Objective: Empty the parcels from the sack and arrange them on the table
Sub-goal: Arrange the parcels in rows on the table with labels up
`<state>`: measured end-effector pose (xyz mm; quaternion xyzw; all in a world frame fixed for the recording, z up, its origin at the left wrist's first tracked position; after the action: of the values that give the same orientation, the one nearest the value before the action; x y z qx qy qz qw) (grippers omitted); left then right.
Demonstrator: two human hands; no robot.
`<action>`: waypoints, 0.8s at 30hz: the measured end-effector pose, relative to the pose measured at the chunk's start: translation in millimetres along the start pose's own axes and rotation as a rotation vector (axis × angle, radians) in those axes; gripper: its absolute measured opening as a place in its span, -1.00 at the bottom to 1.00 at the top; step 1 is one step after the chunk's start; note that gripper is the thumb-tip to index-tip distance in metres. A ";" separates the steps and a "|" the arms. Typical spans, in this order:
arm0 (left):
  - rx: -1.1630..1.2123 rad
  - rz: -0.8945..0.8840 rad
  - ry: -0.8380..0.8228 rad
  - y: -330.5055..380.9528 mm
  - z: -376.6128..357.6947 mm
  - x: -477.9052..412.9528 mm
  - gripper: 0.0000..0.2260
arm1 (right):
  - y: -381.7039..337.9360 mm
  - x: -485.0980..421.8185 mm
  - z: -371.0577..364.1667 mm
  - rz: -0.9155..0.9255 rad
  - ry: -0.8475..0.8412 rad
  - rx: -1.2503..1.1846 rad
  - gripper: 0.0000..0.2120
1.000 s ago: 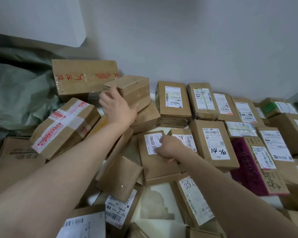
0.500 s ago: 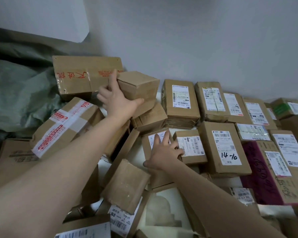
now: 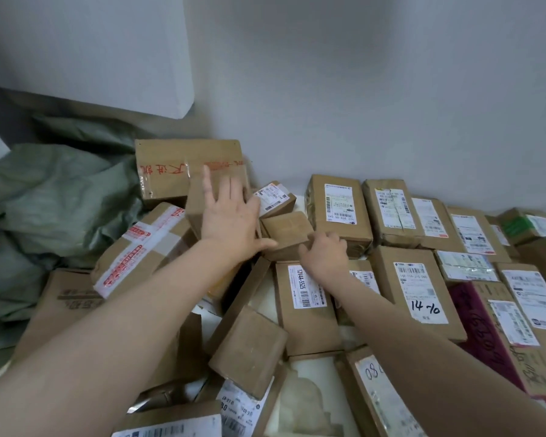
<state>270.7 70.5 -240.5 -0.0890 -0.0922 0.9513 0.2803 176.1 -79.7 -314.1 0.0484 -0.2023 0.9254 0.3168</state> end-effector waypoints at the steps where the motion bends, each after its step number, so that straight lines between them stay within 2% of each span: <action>1: 0.016 -0.009 -0.006 4.9 0.9 -0.8 -0.48 | -1.1 -6.2 5.5 0.018 0.012 -0.005 -0.56; 5: 0.015 0.011 0.003 16.5 9.2 -17.2 -0.76 | -6.7 -30.6 15.0 0.107 0.004 0.032 -0.48; 7: -0.070 0.040 -0.079 18.9 8.8 -32.8 -0.73 | -12.0 -42.7 13.8 0.174 -0.070 0.102 -0.36; 9: -0.167 0.004 -0.113 26.6 6.8 -49.2 -0.63 | -20.4 -54.0 9.5 0.272 -0.187 0.191 -0.15; 11: -0.210 -0.123 -0.119 40.4 -1.1 -64.5 -0.56 | -28.1 -63.2 2.5 0.349 -0.286 0.260 0.07; 13: -0.240 -0.239 -0.218 50.8 -18.5 -72.9 -0.57 | -31.6 -71.9 -8.5 0.386 -0.349 0.312 0.16; 16: -0.295 -0.185 -0.374 45.3 -32.3 -79.4 -0.62 | -37.6 -79.9 -21.4 0.488 -0.289 0.401 0.00; 19: -0.325 -0.128 -0.401 35.6 -26.8 -87.5 -0.65 | -45.3 -79.0 -14.6 0.605 -0.208 0.369 -0.22; 22: -0.367 -0.083 -0.454 29.3 -17.9 -94.3 -0.63 | -42.7 -76.2 8.4 0.531 -0.233 0.202 -0.24; 24: -0.384 -0.074 -0.492 33.5 -16.2 -97.5 -0.66 | -36.4 -75.6 28.9 0.454 -0.166 0.107 -0.20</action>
<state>337.6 -8.7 -252.2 0.0959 -0.3383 0.8986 0.2623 257.1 -108.1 -291.7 0.0943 -0.1838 0.9751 0.0799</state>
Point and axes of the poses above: each hand's wrist, its own x-axis away from the middle knuckle, its own z-axis out of the back of the hand, y = z × x, the point moved 7 cm from there along -x, towards the middle knuckle, and after that the axes turned 4 degrees about z, right-handed, at the moved point
